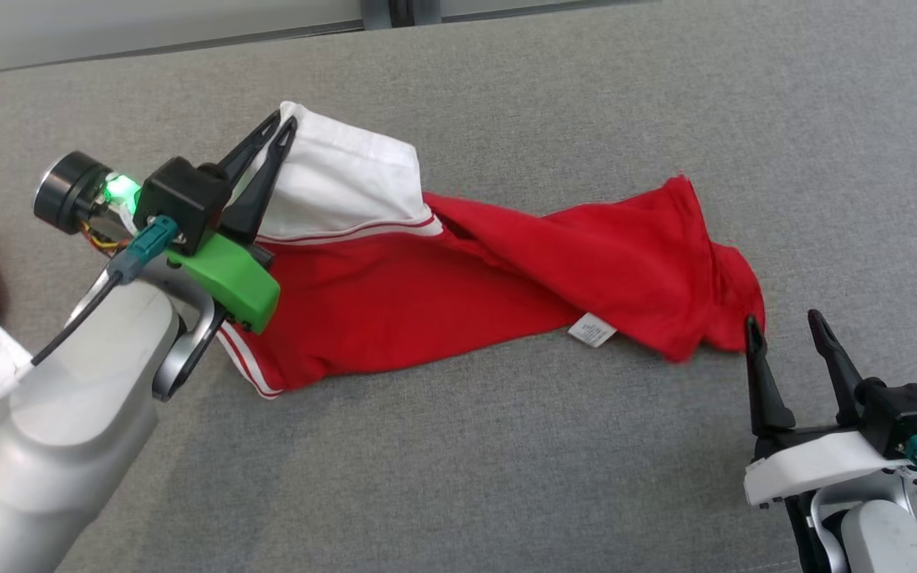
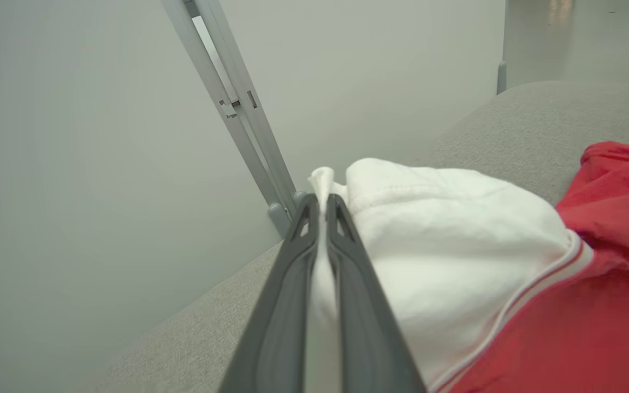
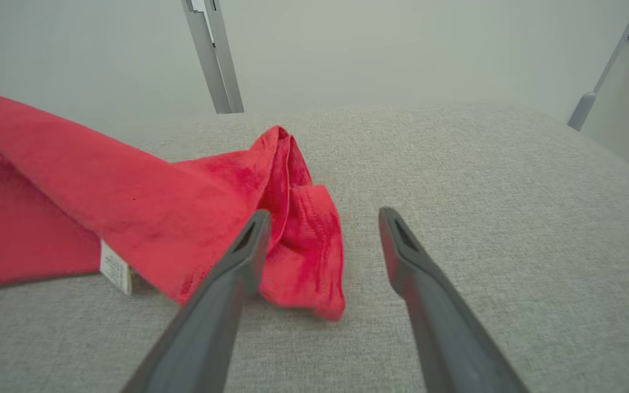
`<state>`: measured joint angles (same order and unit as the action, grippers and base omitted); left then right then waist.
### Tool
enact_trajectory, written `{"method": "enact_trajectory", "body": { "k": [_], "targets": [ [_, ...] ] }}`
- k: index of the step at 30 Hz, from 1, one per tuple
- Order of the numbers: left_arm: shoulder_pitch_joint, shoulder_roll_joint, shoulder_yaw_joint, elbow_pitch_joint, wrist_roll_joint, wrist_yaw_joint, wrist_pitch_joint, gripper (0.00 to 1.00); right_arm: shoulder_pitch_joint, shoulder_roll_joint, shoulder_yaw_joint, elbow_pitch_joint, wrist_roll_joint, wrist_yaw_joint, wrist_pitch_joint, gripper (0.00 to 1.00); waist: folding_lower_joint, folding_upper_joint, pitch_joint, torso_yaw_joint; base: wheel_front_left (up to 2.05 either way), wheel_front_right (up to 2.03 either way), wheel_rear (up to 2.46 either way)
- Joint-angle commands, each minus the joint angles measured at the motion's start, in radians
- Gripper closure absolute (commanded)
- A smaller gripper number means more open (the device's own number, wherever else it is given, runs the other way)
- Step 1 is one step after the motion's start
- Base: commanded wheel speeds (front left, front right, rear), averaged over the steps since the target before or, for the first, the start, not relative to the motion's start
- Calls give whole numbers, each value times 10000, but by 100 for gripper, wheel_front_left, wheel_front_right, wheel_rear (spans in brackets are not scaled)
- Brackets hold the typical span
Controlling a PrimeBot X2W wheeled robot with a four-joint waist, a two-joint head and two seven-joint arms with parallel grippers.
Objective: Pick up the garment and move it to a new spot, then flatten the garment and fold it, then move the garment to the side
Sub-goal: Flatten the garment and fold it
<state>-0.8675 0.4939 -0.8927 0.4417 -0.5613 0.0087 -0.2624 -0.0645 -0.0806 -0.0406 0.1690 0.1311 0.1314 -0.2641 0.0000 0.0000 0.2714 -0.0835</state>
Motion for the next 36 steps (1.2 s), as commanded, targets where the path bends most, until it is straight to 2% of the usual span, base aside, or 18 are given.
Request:
{"method": "enact_trajectory", "body": {
  "k": [1,5,10,21,22,23,24,25,28,31,32,33,36],
  "targets": [
    [316,107,174,-148,70,41,-32,100,-47,-74,-114,151,130,-14,-4,0,0,0,-151,155,0,0,0],
    [774,138,512,-411,302,-20,-33,100,-190,-159,-295,698,563,-14,-4,0,0,0,-281,305,0,0,0],
    [1122,102,882,-637,530,-71,-33,100,155,-372,140,1249,1130,-14,-4,0,0,0,-375,363,0,0,0],
    [1935,94,1540,-1036,726,-246,-34,100,-458,-675,1358,2415,619,-16,-4,0,0,0,-295,301,0,0,0],
    [1964,69,1585,-1050,741,-264,-34,100,-539,-691,1450,2566,644,-14,-4,11,0,0,-276,324,0,0,0],
    [1975,55,1611,-1061,776,-290,-34,100,-612,-742,1533,2694,612,-14,-4,40,0,0,-258,345,0,0,0],
    [1984,24,1645,-1076,792,-322,-34,100,-695,-798,1610,2831,607,-16,-4,57,0,0,-229,376,0,0,0],
    [1996,1,1669,-1086,804,-336,-34,100,-751,-819,1660,2931,623,-14,-4,61,0,0,-213,398,0,0,0],
    [2019,-53,1743,-1103,885,-373,-34,100,-923,-912,1737,3131,539,-14,-4,63,0,0,-168,451,0,0,0],
    [2051,-81,1827,-1133,946,-405,-34,100,-1014,-975,1761,3248,446,-14,-4,71,0,0,-129,489,0,0,0],
    [2066,-76,1868,-1148,976,-406,-34,100,-1065,-1021,1788,3270,358,-14,-4,82,0,0,-114,499,0,0,0],
    [2088,-68,1903,-1160,995,-414,-34,100,-1103,-1046,1789,3285,310,-16,-4,100,0,0,-103,507,0,0,0],
    [2156,-46,2024,-1195,1057,-430,-35,100,-1154,-1103,1684,3134,103,-16,-4,100,0,0,-98,529,0,0,0]
  ]
}}
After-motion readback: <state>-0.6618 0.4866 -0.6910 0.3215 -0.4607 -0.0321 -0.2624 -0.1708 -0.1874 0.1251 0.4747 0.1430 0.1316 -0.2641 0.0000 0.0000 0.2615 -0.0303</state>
